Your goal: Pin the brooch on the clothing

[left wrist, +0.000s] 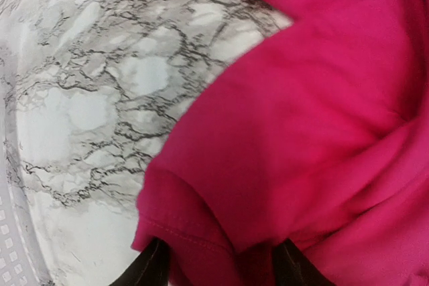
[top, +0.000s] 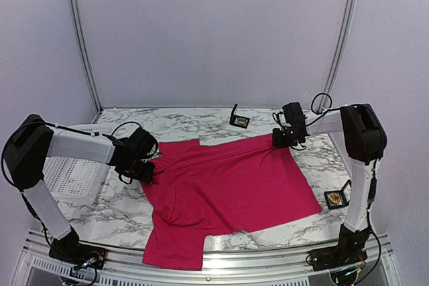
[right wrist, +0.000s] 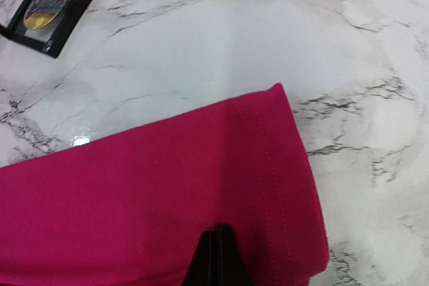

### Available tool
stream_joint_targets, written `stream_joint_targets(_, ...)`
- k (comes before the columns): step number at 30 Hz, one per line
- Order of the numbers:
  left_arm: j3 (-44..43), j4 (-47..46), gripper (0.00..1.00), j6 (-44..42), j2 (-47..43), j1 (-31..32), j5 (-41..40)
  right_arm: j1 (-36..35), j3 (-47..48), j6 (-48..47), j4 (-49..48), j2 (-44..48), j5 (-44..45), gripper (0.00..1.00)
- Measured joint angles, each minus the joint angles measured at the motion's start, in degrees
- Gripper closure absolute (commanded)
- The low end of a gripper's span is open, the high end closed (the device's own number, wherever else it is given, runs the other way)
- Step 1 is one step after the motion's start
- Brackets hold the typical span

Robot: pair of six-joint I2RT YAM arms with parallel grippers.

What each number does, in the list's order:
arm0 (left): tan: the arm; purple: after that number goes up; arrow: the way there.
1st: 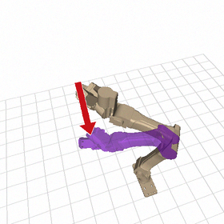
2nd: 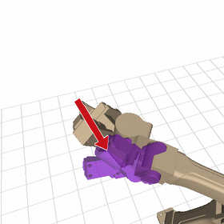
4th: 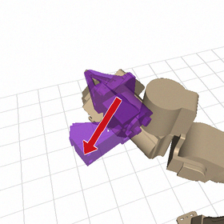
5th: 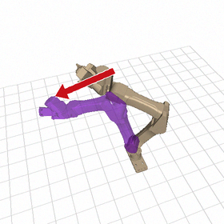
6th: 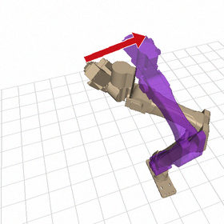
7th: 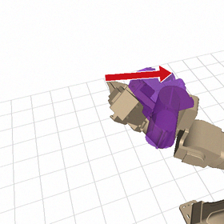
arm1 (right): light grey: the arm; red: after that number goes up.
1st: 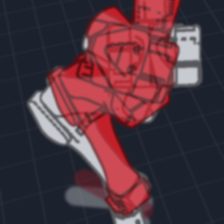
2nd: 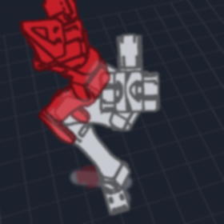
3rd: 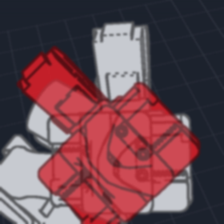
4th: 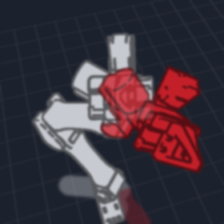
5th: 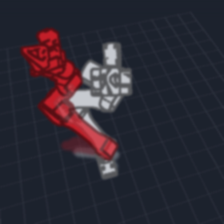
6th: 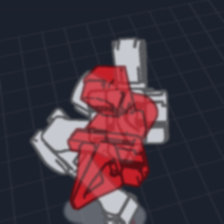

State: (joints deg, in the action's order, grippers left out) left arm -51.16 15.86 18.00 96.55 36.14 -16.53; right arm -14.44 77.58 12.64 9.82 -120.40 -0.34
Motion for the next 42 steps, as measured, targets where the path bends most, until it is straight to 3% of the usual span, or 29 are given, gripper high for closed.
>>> stream_joint_targets(7, -7.1, -1.0, 0.36, -4.5, 6.8, -3.5, -2.1, 5.7, -1.9, 1.1, -1.5, 1.1, -0.9, 1.00)
stream_joint_targets(13, -16.0, -1.9, 0.32, -7.6, 12.9, -9.0, -2.4, 7.0, 6.6, 1.1, 1.8, -3.9, -1.1, 1.00)
stream_joint_targets(17, -15.9, -1.7, 0.20, -8.8, 9.1, -9.0, -2.3, 7.1, 7.8, 0.6, 4.1, -3.8, -0.8, 0.99)
stream_joint_targets(20, -12.9, -1.7, 0.16, -10.3, 1.4, -4.8, -0.7, 6.9, 7.2, -0.2, 5.9, -1.6, -0.6, 0.93)
stream_joint_targets(22, -10.4, -1.9, 0.22, -10.8, -4.2, -0.6, 1.7, 6.2, 4.7, -1.3, 6.6, 2.8, -0.3, 0.89)
stream_joint_targets(26, -4.7, -2.2, 0.44, -8.5, -12.1, 6.6, 9.3, 2.8, 0.9, -2.8, 7.9, 12.4, 1.7, 0.86)
stream_joint_targets(31, 0.2, -1.0, 0.48, -5.2, -10.8, 7.1, 12.5, -7.7, -6.4, -2.6, 7.7, 21.0, 0.5, 0.86)
stream_joint_targets(35, -0.3, -0.9, 0.48, -4.9, -6.3, 7.1, 12.6, -15.3, -11.9, -1.0, 8.4, 21.0, -2.7, 0.86)
stream_joint_targets(39, -0.5, -0.9, 0.50, -4.8, -3.8, 7.1, 13.6, -18.4, -16.9, 1.3, 8.4, 21.1, -5.1, 0.86)
stream_joint_targets(41, -0.5, -0.9, 0.68, -4.2, -3.0, 7.1, 14.1, -18.6, -19.3, 2.3, 8.2, 21.1, -5.4, 0.87)
stream_joint_targets(42, -0.5, -0.9, 0.84, -3.8, -2.6, 7.1, 14.3, -18.6, -20.4, 2.7, 8.0, 21.1, -5.5, 0.88)
